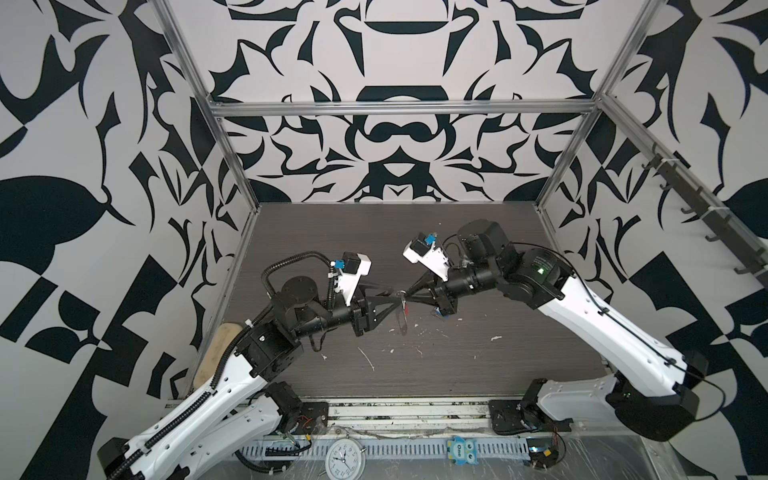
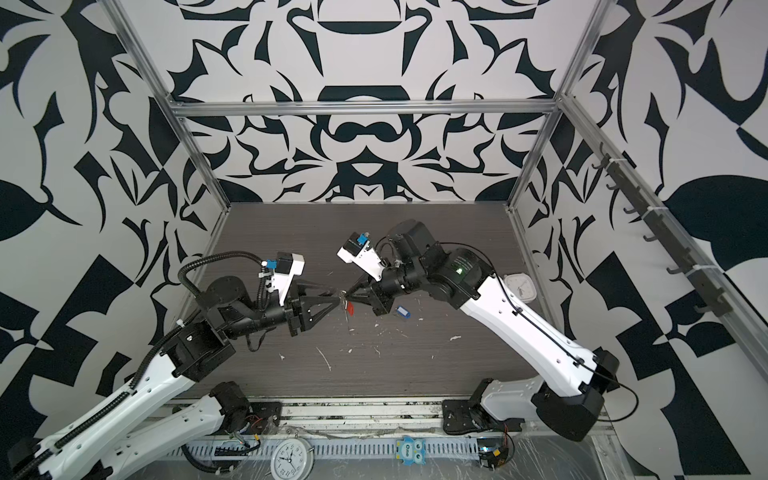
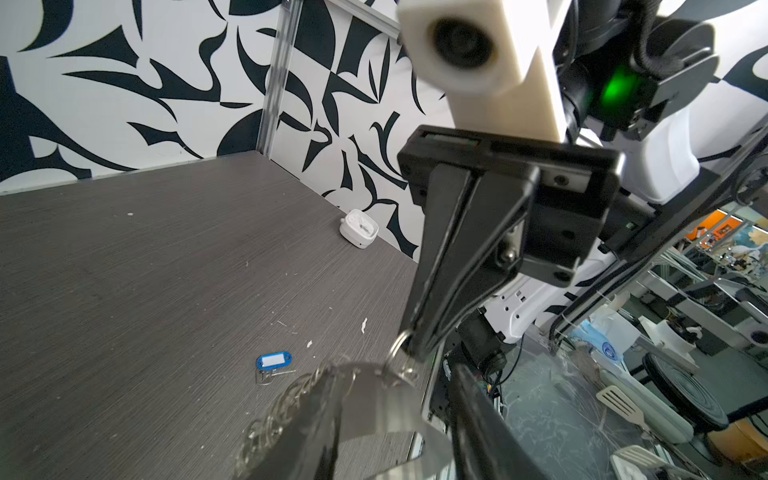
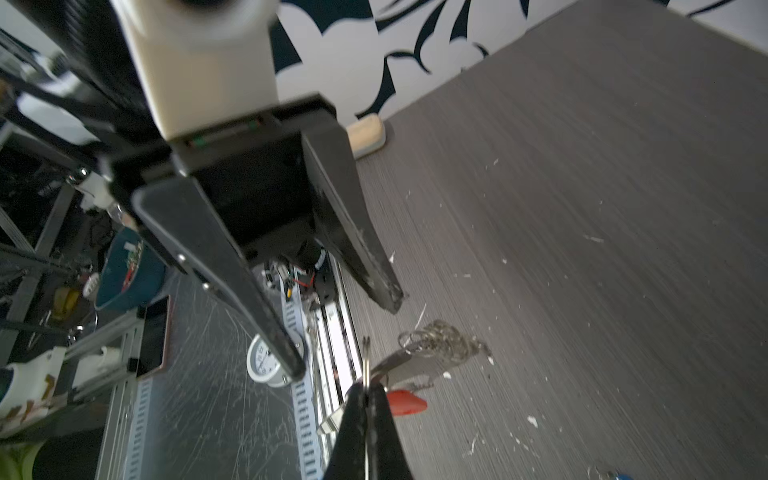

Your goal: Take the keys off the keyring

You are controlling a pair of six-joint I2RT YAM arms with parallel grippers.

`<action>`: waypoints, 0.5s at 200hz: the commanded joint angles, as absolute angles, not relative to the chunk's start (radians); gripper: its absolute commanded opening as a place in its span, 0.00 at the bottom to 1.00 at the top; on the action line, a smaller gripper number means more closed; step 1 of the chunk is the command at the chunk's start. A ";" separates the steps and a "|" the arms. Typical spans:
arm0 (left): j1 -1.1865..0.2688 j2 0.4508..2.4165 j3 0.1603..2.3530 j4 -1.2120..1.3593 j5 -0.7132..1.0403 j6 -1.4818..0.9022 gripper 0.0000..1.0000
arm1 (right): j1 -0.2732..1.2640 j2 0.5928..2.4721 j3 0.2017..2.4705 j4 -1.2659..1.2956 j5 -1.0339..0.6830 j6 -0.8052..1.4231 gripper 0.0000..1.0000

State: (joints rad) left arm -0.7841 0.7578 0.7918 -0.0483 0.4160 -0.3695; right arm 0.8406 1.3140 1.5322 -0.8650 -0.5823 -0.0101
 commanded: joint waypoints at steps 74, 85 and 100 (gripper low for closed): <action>-0.775 0.823 0.854 -0.103 0.575 -0.353 0.37 | 0.877 1.295 1.616 -0.961 -0.525 -0.082 0.00; -0.775 0.827 0.856 -0.104 0.579 -0.354 0.34 | 0.876 1.295 1.615 -0.955 -0.523 -0.081 0.00; -0.775 0.834 0.856 -0.101 0.587 -0.359 0.28 | 0.877 1.295 1.615 -0.944 -0.523 -0.077 0.00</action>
